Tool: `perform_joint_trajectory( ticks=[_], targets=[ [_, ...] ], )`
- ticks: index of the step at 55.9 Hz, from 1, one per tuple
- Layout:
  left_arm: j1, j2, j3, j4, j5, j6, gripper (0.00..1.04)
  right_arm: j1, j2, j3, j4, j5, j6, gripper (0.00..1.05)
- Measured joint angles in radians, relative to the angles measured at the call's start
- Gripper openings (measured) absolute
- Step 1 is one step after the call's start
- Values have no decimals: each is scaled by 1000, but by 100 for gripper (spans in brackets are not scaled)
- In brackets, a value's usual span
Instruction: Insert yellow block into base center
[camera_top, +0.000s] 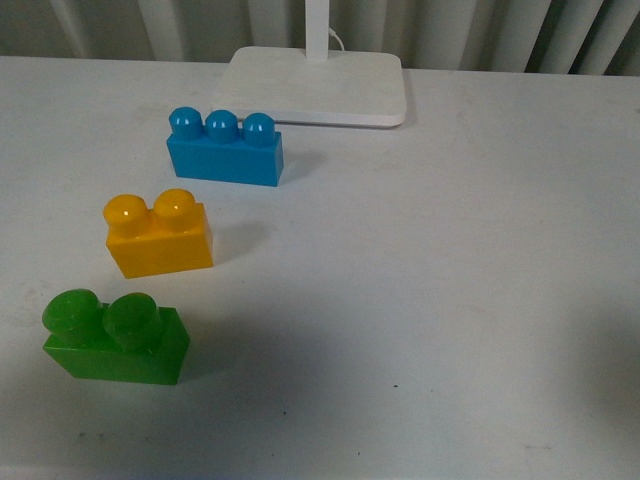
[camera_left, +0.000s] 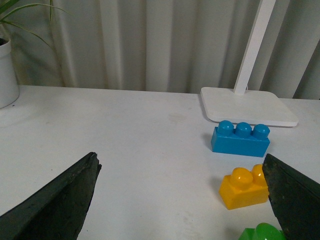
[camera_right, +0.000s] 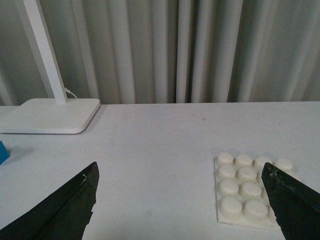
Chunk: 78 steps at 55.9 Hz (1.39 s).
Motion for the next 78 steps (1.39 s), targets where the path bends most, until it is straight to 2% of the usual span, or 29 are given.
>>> perform_joint_trajectory(
  ticks=[72,78],
  targets=[
    [0,0,0,0,0,0,98,0,1,0,-1,0,0,96],
    [0,0,0,0,0,0,98,-56,116,42,-100,-21,-19,96]
  ],
)
